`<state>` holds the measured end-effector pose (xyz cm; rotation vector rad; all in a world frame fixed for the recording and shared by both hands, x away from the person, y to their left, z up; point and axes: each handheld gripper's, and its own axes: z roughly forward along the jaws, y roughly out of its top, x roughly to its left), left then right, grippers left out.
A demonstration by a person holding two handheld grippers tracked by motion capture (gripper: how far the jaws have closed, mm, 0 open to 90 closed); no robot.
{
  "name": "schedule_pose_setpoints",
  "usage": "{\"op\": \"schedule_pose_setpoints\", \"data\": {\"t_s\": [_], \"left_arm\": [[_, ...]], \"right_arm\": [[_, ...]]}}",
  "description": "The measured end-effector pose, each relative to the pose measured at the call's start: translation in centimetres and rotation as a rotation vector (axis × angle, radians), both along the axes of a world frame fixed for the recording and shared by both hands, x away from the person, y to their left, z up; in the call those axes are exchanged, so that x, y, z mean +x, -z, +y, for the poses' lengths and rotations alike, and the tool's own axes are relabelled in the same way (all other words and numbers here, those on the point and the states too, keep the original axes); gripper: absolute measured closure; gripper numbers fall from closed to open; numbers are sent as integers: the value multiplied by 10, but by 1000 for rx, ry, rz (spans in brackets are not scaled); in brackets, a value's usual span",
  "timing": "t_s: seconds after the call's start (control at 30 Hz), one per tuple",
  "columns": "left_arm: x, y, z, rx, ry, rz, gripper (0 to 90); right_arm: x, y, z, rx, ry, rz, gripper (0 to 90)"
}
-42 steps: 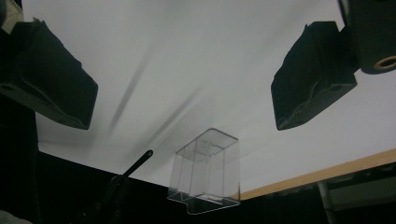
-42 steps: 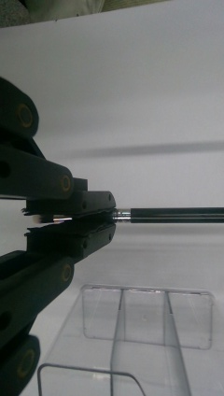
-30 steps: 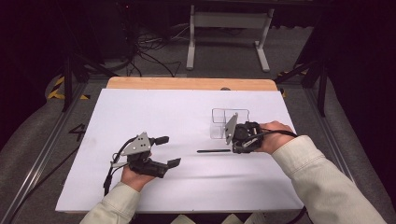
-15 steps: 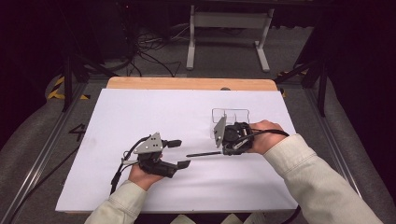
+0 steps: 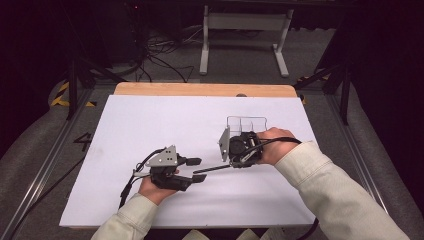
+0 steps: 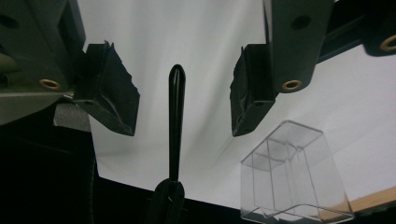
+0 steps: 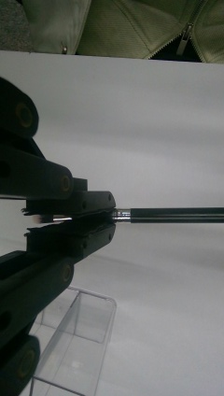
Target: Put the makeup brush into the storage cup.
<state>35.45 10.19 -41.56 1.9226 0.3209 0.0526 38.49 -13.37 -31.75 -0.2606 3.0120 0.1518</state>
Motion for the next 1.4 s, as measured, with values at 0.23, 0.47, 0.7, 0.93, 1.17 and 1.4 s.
{"op": "schedule_pose_setpoints", "data": {"t_s": [0.23, 0.47, 0.7, 0.93, 1.17, 1.4], "left_arm": [[0, 0, 1, 16, 21, 0, 547], [-1, 2, -1, 27, 37, 5, 606], [-2, 3, -3, 36, 70, -7, 681], [-4, 3, -4, 44, 87, -19, 717], [-4, 4, -5, 56, 96, -21, 783], [-3, 6, -6, 63, 101, -16, 808]], "right_arm": [[0, 2, 6, 1, -10, 3, 839], [0, 3, 5, 6, -9, 8, 839], [0, 5, 4, 16, -19, 17, 839], [-1, 5, 4, 23, -32, 24, 839], [-2, 5, 3, 33, -52, 30, 839], [-3, 6, 3, 36, -56, 35, 839]]}}
